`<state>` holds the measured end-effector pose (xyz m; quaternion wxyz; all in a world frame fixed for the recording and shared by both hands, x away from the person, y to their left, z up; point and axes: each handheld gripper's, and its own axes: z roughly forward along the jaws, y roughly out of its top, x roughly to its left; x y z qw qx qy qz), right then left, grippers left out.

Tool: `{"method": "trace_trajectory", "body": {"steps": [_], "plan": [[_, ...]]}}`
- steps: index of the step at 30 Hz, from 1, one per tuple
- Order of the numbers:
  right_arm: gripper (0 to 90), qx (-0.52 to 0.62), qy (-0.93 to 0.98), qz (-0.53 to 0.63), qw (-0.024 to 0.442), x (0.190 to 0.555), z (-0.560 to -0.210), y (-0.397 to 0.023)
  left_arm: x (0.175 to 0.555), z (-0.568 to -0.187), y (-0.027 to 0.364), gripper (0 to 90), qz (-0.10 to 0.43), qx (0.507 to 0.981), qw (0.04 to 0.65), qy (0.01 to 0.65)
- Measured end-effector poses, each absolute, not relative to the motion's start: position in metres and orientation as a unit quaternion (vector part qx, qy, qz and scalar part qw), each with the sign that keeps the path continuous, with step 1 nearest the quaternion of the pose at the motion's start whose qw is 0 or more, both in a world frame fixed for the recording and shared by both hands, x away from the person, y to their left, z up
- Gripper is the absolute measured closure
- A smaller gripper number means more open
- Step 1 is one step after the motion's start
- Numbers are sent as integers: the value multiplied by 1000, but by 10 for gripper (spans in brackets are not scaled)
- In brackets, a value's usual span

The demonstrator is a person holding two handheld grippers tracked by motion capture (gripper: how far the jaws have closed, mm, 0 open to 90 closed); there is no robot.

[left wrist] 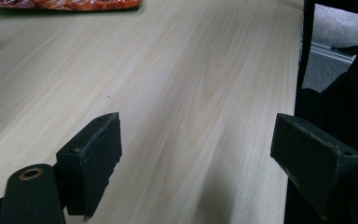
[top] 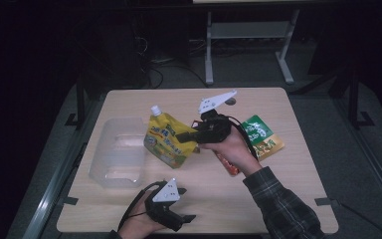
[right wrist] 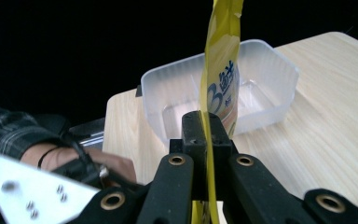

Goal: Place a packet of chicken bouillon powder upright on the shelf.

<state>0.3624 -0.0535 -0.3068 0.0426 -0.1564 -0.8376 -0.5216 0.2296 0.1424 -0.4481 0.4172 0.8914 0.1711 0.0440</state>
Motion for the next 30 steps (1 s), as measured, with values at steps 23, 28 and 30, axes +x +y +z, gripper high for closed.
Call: {"method": "trace_trajectory", "body": {"steps": [23,28,30], "plan": [[900,-120,-848,-511,72,375,-281,38,232,-450,143,158,45,890,421,167],[900,-116,-851,-506,78,376,-281,55,232,-450,143,160,40,891,418,172],[900,-113,-852,-505,80,376,-282,65,232,-451,142,160,38,894,414,167]]}}
